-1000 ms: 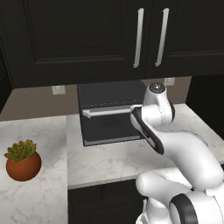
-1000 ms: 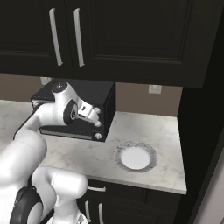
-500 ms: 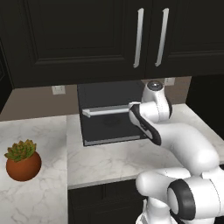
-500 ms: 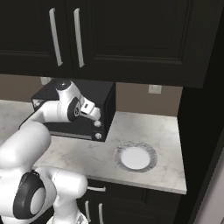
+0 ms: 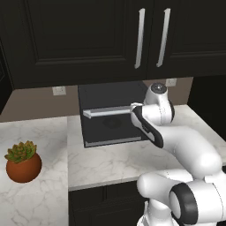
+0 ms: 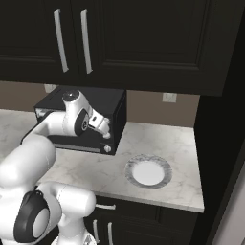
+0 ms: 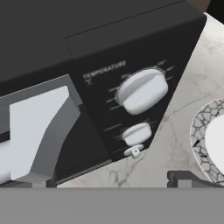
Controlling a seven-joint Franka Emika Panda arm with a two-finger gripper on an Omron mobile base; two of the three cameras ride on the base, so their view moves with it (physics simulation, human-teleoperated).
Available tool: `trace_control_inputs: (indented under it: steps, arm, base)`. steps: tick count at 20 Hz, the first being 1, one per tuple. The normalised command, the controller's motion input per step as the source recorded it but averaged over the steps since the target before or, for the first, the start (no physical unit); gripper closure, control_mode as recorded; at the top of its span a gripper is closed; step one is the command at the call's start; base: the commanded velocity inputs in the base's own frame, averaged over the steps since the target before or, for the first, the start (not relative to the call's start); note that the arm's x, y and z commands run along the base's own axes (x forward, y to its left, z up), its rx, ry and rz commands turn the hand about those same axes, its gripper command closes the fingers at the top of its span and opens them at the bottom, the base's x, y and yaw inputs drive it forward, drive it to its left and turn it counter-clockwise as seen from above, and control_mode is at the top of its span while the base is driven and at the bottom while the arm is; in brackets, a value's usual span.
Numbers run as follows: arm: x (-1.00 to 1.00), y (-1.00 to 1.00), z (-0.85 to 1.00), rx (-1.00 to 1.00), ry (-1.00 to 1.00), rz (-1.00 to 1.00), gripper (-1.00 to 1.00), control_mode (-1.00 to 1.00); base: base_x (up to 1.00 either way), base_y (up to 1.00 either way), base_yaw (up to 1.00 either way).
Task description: Pick up the bagel from the plate, place it on the toaster oven rack, close the door, and set the timer.
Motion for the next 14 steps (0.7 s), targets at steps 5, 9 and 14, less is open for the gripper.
trace_control_inputs:
  steps: [5,9,14]
  arm:
    - [-0.03,-0.21,-0.24,0.0,0.0,-0.02,-1.0,-1.0]
    - [-0.18,-0.39,-0.1,0.0,0.0,0.0,-1.0,-1.0]
    - [-0.29,-0.48,-0.09,0.0,0.0,0.0,-1.0,-1.0]
  base:
    - [0.0,0.0,0.0]
    - [0.0,0.0,0.0]
    - [0.0,0.0,0.0]
